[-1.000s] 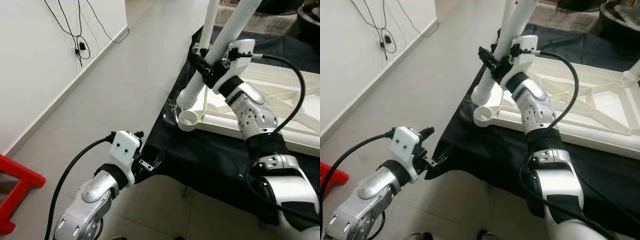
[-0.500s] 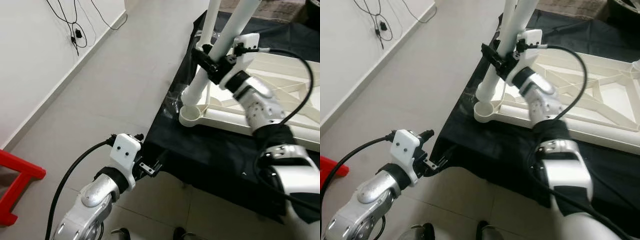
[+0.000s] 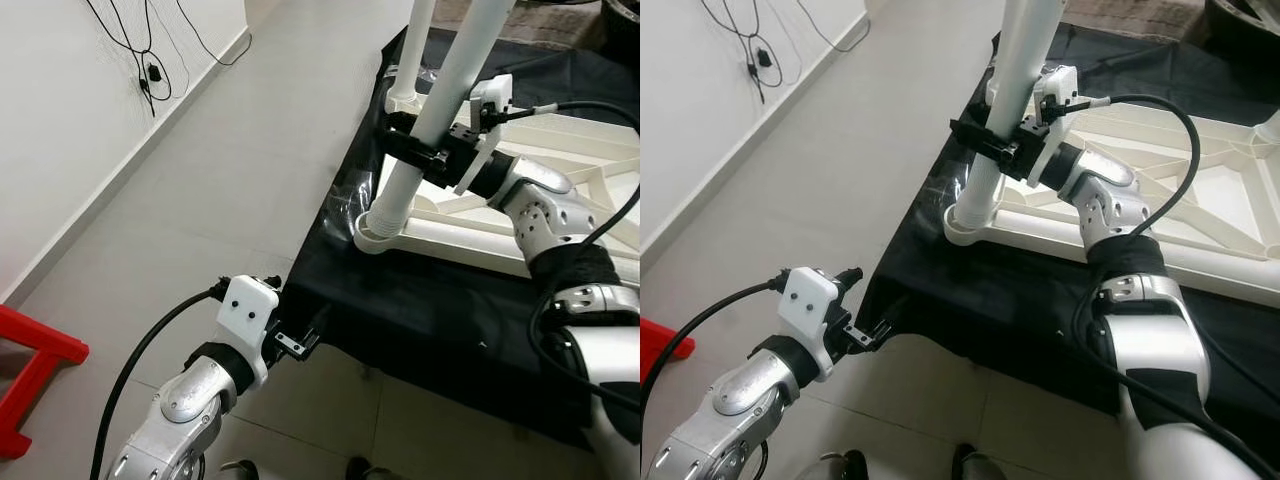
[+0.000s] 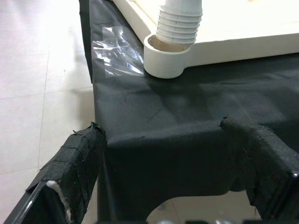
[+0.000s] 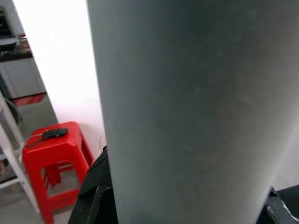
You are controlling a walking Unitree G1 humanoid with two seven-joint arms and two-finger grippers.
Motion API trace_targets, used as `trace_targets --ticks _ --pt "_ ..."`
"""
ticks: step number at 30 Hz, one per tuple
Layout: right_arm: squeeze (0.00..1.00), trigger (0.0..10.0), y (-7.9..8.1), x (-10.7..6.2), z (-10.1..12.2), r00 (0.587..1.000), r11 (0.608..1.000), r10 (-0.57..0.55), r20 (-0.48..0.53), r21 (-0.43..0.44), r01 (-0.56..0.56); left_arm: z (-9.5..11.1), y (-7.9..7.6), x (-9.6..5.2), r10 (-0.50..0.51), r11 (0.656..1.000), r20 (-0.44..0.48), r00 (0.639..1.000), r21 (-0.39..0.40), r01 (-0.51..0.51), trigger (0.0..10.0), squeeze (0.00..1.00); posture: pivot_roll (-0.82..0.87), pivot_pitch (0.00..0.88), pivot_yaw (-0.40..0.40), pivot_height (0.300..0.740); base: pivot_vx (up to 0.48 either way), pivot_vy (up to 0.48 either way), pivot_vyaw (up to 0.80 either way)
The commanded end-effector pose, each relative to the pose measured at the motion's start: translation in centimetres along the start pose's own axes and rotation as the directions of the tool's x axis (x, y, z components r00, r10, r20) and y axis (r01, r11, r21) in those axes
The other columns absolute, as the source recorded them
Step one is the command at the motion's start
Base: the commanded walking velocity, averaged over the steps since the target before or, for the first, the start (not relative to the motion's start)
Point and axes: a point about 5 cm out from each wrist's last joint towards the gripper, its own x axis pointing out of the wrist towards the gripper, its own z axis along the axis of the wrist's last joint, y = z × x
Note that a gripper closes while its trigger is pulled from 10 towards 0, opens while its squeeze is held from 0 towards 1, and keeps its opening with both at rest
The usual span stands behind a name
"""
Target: Building children table
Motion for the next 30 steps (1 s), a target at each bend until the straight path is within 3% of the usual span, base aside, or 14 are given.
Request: trace_targets --ticks 1,19,30 --pt "0.0 0.0 0.4 -0.1 -2.1 0.996 0.998 0.031 -0.078 0.052 -0.027 -0.2 -0.5 -0.3 -0.009 1.0 -0.014 1.0 0.002 0.009 10.0 0.0 0.09 0.27 -0.055 0.74 0.0 0.0 0.0" --pt "0.0 0.0 1.9 1.8 -2.9 0.988 0.987 0.143 -0.057 0.088 -0.138 -0.4 -0.6 -0.5 -0.003 1.0 -0.023 1.0 0.001 0.003 10.0 0.0 0.09 0.271 -0.066 0.74 0.0 0.0 0.0" --pt "0.0 0.0 1.1 1.9 -2.6 0.996 0.998 0.053 -0.07 0.044 -0.05 -0.7 -0.8 -0.6 -0.003 1.0 -0.033 0.999 0.001 0.003 10.0 0.0 0.09 0.28 -0.071 0.74 0.0 0.0 0.0"
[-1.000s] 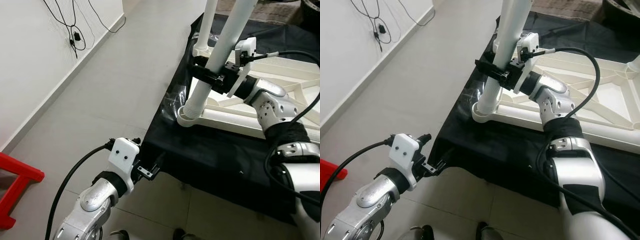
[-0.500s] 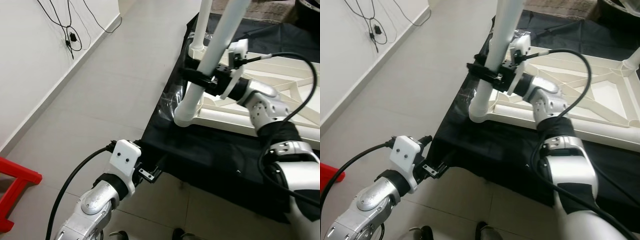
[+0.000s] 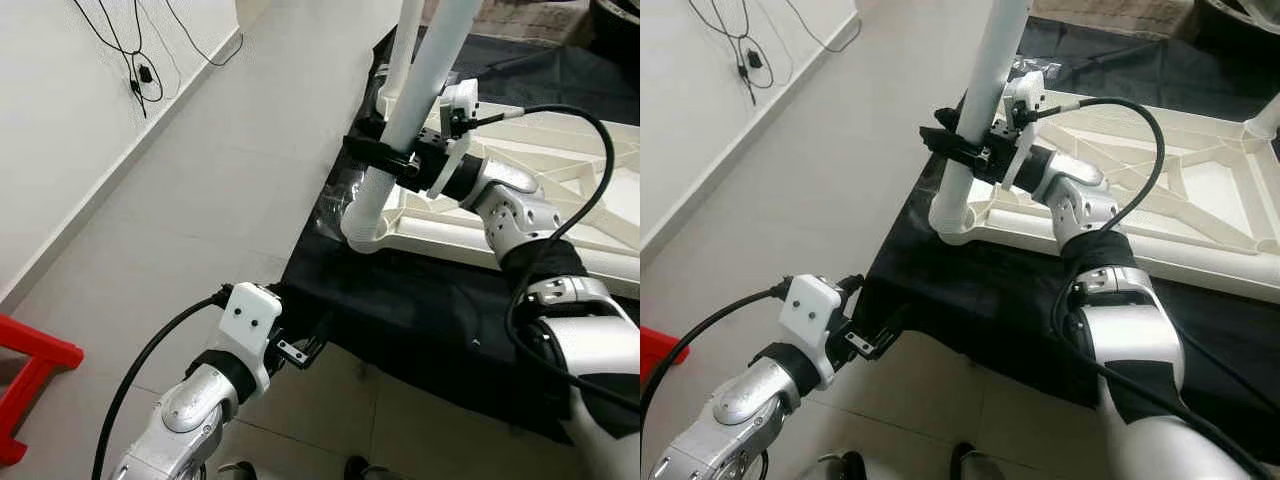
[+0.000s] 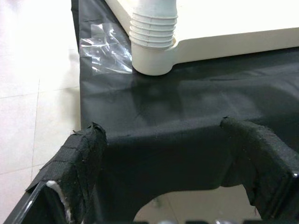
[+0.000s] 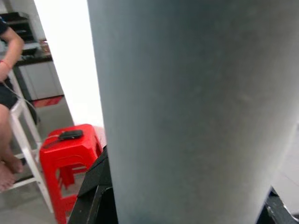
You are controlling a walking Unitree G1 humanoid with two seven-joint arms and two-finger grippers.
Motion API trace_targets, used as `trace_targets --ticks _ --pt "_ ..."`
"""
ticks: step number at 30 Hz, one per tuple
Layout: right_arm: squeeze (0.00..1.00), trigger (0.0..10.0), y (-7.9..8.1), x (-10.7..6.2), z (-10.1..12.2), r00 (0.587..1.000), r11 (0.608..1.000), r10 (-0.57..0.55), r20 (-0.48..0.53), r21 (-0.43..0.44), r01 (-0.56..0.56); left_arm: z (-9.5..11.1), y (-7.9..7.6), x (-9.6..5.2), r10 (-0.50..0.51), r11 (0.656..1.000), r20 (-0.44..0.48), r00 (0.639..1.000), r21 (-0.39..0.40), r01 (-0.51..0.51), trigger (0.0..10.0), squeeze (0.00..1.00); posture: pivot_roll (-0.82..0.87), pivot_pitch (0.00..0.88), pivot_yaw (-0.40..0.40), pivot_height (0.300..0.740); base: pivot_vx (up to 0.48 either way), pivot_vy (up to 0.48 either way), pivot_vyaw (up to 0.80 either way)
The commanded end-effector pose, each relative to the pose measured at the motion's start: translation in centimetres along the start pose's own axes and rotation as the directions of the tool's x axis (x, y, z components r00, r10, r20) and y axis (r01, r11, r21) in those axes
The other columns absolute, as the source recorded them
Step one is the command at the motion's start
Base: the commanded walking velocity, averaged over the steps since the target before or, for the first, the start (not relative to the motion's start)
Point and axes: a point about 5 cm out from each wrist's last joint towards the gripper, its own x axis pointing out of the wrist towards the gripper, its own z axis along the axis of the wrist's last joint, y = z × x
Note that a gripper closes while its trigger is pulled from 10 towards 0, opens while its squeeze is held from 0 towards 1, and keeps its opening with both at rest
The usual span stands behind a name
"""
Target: Building children table
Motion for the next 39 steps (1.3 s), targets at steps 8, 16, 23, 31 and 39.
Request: trace_targets --ticks 8,16,23,31,39 --pt "0.0 0.0 -0.3 -0.7 -1.3 0.995 1.0 -0.007 -0.098 0.019 0.009 -0.4 -0.3 -0.2 0.002 1.0 -0.024 1.0 0.003 -0.002 10.0 0.0 0.09 0.282 -0.072 0.74 0.0 0.0 0.0" --pt "0.0 0.0 1.2 -0.2 -2.6 0.977 0.986 0.164 -0.138 0.061 -0.157 -0.4 -0.4 -0.2 -0.001 1.0 -0.024 1.0 0.001 0.001 10.0 0.0 0.08 0.287 -0.071 0.74 0.0 0.0 0.0" --pt "0.0 0.0 2.5 0.5 -3.9 0.941 0.956 0.291 -0.172 0.097 -0.277 -0.5 -0.5 -0.3 0.003 1.0 -0.028 1.0 -0.002 -0.003 10.0 0.0 0.09 0.29 -0.073 0.74 0.0 0.0 0.0" --pt "0.0 0.0 2.8 1.4 -4.5 0.953 0.968 0.248 -0.175 0.072 -0.239 -0.5 -0.5 -0.3 0.007 1.0 -0.025 1.0 0.001 -0.007 10.0 0.0 0.09 0.289 -0.075 0.74 0.0 0.0 0.0" --pt "0.0 0.0 1.6 1.3 -6.0 0.962 0.996 -0.088 -0.259 -0.051 0.078 -0.3 -0.3 -0.1 0.013 1.0 -0.017 1.0 0.006 -0.012 10.0 0.0 0.08 0.283 -0.072 0.74 0.0 0.0 0.0"
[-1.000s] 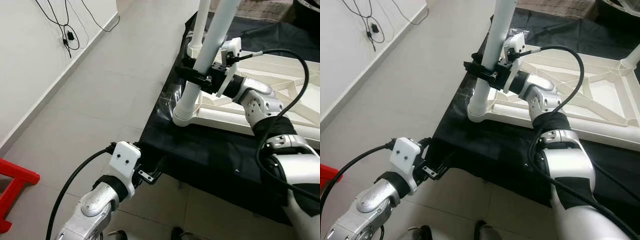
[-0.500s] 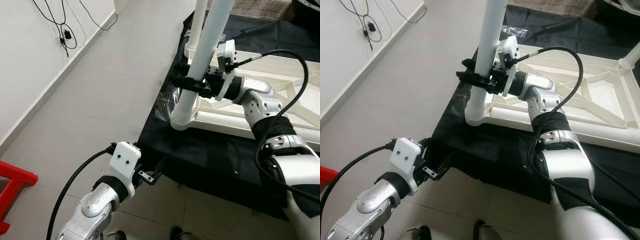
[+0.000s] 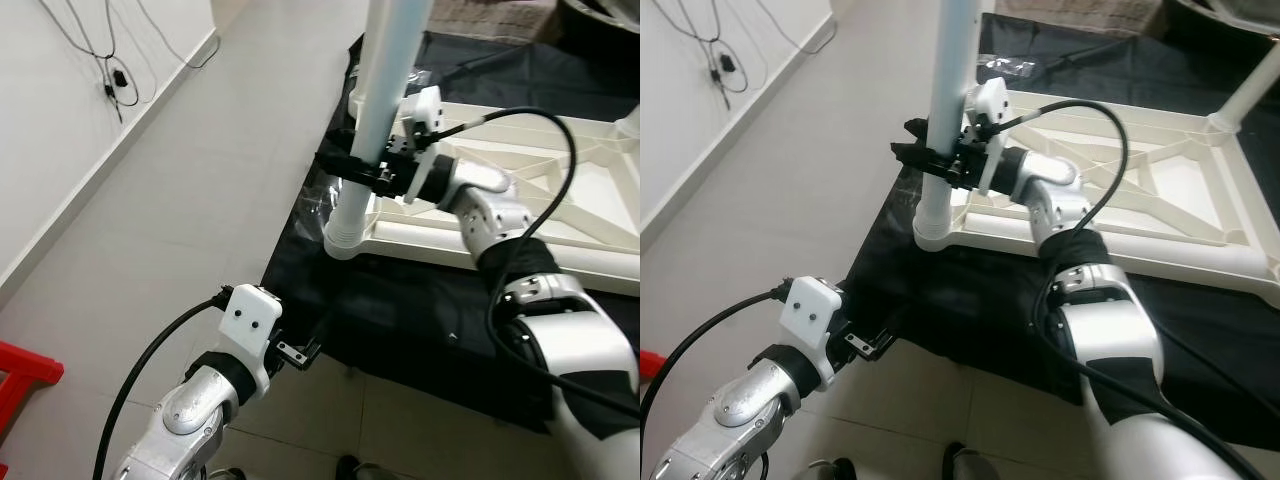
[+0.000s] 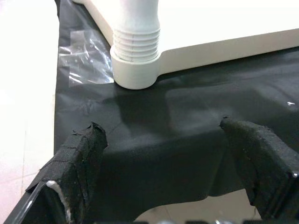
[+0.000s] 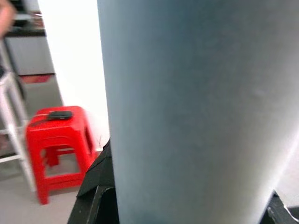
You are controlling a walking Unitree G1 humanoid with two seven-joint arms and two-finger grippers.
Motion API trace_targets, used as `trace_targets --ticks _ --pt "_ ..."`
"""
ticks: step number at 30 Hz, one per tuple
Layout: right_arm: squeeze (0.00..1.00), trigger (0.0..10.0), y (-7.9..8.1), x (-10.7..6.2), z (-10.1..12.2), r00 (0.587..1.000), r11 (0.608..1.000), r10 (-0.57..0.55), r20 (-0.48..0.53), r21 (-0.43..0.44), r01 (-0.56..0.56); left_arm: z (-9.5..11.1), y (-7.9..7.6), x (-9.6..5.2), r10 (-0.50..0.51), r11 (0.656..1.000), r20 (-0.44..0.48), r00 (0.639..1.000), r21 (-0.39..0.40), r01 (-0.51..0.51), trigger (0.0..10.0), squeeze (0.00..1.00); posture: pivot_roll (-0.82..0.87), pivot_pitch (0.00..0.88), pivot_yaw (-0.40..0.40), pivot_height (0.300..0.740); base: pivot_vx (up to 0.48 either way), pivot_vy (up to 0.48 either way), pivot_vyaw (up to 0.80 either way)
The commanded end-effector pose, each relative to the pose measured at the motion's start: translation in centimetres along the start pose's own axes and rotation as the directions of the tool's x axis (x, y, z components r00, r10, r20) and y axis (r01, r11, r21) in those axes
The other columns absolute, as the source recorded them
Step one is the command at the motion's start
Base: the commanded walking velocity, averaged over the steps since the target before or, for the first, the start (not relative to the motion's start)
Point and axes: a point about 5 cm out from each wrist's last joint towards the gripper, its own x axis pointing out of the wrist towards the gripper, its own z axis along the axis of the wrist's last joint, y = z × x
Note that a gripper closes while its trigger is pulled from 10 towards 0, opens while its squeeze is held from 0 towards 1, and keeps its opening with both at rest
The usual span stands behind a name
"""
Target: Building children table
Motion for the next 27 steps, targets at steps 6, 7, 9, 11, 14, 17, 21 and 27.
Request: trace_targets --ticks 6,7,9,11,14,17,21,27 --pt "0.0 0.0 -0.8 -2.1 -5.7 0.88 0.906 -0.408 -0.243 0.013 0.423 -0.3 0.0 0.1 0.004 1.0 -0.013 1.0 0.004 -0.004 10.0 0.0 0.08 0.281 -0.07 0.74 0.0 0.0 0.0" --pt "0.0 0.0 -0.8 -2.1 -5.7 0.88 0.906 -0.408 -0.243 0.013 0.423 -0.3 0.0 0.1 0.004 1.0 -0.013 1.0 0.004 -0.004 10.0 0.0 0.08 0.281 -0.07 0.74 0.0 0.0 0.0" --pt "0.0 0.0 -1.0 -2.3 -6.1 0.842 0.87 -0.475 -0.255 0.008 0.493 -0.3 0.1 0.1 0.006 1.0 -0.012 1.0 0.005 -0.006 10.0 0.0 0.08 0.281 -0.07 0.74 0.0 0.0 0.0" --pt "0.0 0.0 -1.1 -2.6 -6.4 0.797 0.827 -0.541 -0.268 0.004 0.562 -0.3 0.2 0.2 0.007 1.0 -0.012 1.0 0.007 -0.007 10.0 0.0 0.07 0.277 -0.066 0.74 0.0 0.0 0.0" --pt "0.0 0.0 -1.2 -3.1 -7.4 0.626 0.644 -0.724 -0.291 0.04 0.764 -0.3 0.3 0.3 0.008 1.0 -0.01 1.0 0.01 -0.008 10.0 0.0 0.07 0.274 -0.066 0.74 0.0 0.0 0.0" --pt "0.0 0.0 -1.2 -3.3 -8.0 0.507 0.517 -0.803 -0.314 0.059 0.854 -0.4 0.3 0.3 0.009 1.0 -0.011 1.0 0.011 -0.009 10.0 0.0 0.07 0.267 -0.066 0.74 0.0 0.0 0.0" --pt "0.0 0.0 -1.1 -3.9 -8.3 0.244 0.248 -0.913 -0.328 0.032 0.968 -0.4 0.3 0.4 0.009 1.0 -0.009 1.0 0.015 -0.009 10.0 0.0 0.08 0.254 -0.067 0.74 0.0 0.0 0.0" --pt "0.0 0.0 -0.4 -3.4 -7.6 -0.003 -0.003 -0.961 -0.275 -0.002 1.0 -0.4 0.7 0.4 0.015 1.0 -0.01 1.0 0.026 -0.015 10.0 0.0 0.08 0.246 -0.063 0.74 0.0 0.0 0.0"
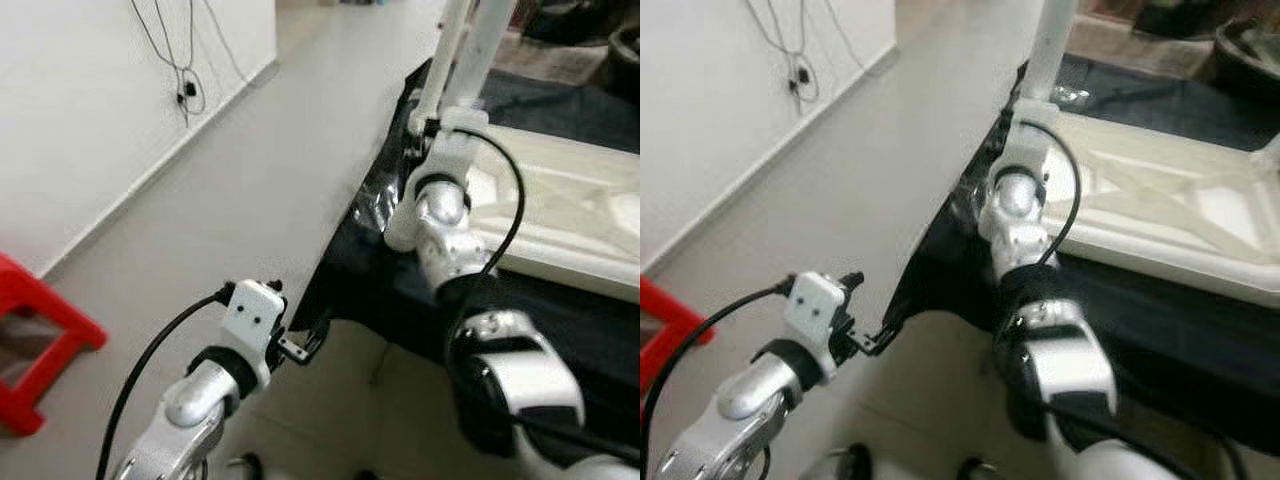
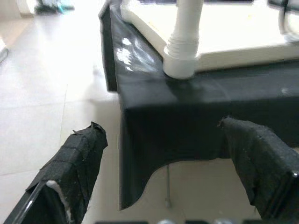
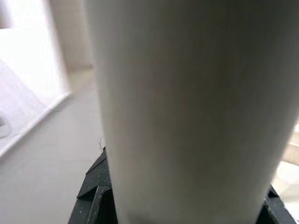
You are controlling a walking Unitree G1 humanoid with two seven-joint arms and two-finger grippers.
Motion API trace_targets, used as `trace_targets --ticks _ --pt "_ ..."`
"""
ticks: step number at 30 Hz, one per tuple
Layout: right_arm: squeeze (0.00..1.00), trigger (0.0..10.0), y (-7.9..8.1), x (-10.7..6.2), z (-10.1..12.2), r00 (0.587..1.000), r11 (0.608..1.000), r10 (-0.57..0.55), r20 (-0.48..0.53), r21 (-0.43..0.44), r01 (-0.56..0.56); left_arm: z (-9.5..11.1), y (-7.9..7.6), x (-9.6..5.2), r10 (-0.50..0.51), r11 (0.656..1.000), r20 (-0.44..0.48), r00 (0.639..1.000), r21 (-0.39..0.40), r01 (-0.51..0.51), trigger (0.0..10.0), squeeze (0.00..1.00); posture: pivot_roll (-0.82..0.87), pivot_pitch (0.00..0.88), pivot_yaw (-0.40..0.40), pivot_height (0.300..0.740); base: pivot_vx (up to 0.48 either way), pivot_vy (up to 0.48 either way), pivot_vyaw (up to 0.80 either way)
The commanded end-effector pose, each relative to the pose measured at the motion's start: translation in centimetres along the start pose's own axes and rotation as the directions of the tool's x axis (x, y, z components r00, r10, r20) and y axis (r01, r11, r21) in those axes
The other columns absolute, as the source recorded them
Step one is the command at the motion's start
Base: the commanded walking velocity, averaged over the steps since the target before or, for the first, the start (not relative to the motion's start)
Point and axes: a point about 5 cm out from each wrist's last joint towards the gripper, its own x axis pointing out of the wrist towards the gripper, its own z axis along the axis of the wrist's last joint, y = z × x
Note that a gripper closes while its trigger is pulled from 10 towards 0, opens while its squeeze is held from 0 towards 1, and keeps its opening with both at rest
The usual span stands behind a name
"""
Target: Building children table
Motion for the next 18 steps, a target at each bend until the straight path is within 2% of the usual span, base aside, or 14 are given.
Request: trace_targets --ticks 1,2,3,6,10,18 --pt "0.0 0.0 -0.9 -1.2 -4.3 0.971 0.986 -0.16 -0.176 -0.073 0.15 -0.9 0.2 -0.4 0.014 1.0 -0.032 0.999 -0.008 -0.014 10.0 0.0 0.09 0.245 -0.065 0.74 0.0 0.0 0.0" --pt "0.0 0.0 -0.9 -1.2 -4.3 0.971 0.986 -0.16 -0.176 -0.073 0.15 -0.9 0.2 -0.4 0.014 1.0 -0.032 0.999 -0.008 -0.014 10.0 0.0 0.09 0.245 -0.065 0.74 0.0 0.0 0.0" --pt "0.0 0.0 -0.8 -1.3 -4.4 0.961 0.976 -0.209 -0.18 -0.094 0.194 -0.9 0.3 -0.4 0.015 1.0 -0.032 0.999 -0.007 -0.015 10.0 0.0 0.09 0.245 -0.065 0.74 0.0 0.0 0.0" --pt "0.0 0.0 -0.7 -1.5 -4.3 0.956 0.971 -0.235 -0.175 -0.08 0.224 -0.9 0.3 -0.4 0.016 1.0 -0.032 0.999 -0.006 -0.016 10.0 0.0 0.09 0.241 -0.064 0.74 0.0 0.0 0.0" --pt "0.0 0.0 0.8 -2.5 -3.8 0.898 0.916 -0.39 -0.206 0.017 0.402 -0.9 0.0 -0.2 0.007 1.0 -0.027 1.0 -0.005 -0.007 10.0 0.0 0.1 0.23 -0.064 0.74 0.0 0.0 0.0" --pt "0.0 0.0 0.8 -2.7 -2.9 0.84 0.855 -0.504 -0.201 0.022 0.519 -0.7 -0.5 -0.3 -0.017 1.0 -0.013 1.0 -0.018 0.017 10.0 0.0 0.12 0.23 -0.062 0.74 0.0 0.0 0.0"
